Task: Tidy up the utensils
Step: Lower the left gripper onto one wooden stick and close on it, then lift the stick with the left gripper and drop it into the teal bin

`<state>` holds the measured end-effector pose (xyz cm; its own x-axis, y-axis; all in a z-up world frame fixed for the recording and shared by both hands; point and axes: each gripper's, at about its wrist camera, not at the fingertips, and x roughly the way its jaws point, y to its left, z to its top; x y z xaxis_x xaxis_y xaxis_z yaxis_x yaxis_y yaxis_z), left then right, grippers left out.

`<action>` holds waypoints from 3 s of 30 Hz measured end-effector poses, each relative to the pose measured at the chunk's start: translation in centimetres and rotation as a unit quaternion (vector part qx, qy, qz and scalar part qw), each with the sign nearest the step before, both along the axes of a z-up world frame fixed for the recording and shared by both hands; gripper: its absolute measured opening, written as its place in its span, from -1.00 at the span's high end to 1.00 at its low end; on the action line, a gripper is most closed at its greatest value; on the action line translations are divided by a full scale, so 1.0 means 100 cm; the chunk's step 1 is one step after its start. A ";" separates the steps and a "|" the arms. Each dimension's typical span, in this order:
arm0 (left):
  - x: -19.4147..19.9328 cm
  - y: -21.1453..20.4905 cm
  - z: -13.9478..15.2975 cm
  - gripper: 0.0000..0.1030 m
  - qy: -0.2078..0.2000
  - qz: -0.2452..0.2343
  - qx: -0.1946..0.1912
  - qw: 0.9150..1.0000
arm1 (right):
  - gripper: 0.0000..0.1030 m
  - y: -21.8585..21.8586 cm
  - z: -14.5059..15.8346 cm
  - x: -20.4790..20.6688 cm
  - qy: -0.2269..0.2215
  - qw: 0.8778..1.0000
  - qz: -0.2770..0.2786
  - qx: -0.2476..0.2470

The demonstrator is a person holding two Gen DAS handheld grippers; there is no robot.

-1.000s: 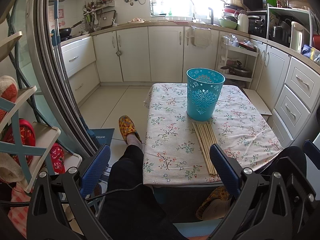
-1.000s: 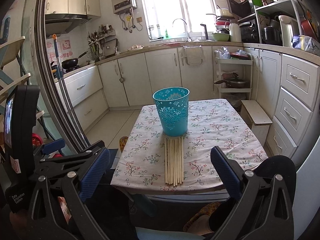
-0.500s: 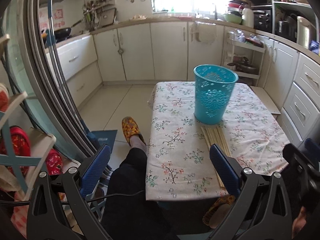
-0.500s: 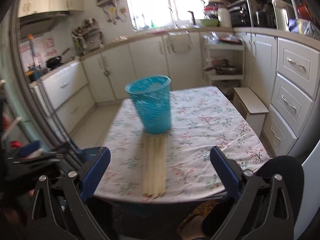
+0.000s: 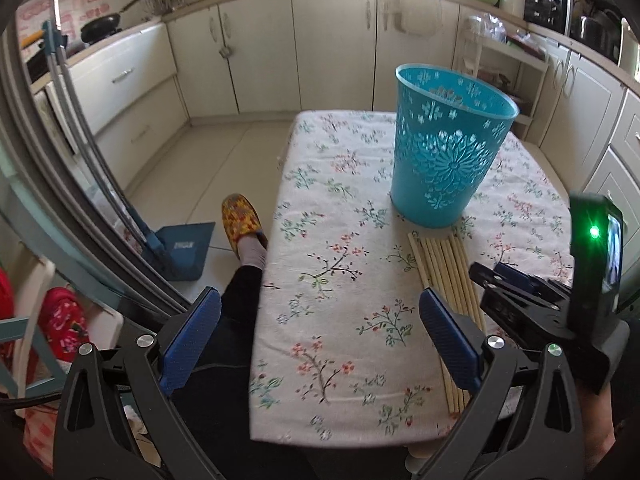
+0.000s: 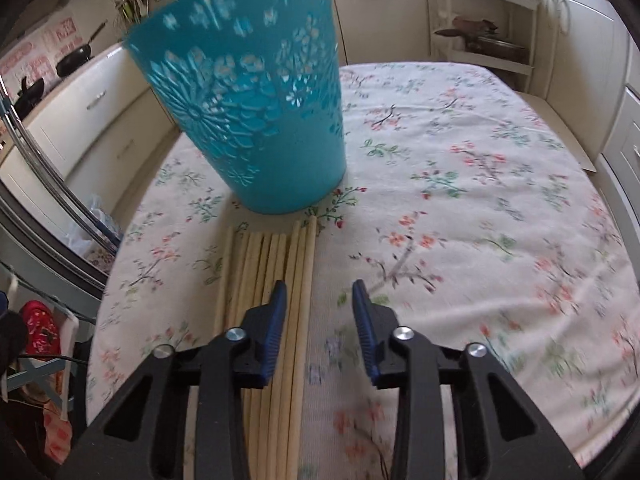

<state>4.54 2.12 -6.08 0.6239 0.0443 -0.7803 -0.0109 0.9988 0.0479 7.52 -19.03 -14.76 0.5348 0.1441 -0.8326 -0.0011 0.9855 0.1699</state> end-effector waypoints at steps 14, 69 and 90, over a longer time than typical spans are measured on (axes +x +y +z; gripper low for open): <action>0.055 -0.028 -0.042 -0.86 0.055 -0.002 -0.013 0.998 | 0.58 -0.012 -0.005 0.016 0.003 1.000 0.008 0.013; 0.065 -0.048 0.186 0.90 -0.171 -0.158 -0.192 0.953 | 0.86 -0.030 -0.010 0.010 -0.009 0.998 0.040 0.037; 0.137 -0.088 0.079 0.84 -0.118 -0.107 -0.072 0.985 | 0.86 -0.028 -0.010 0.010 -0.017 0.998 0.043 0.030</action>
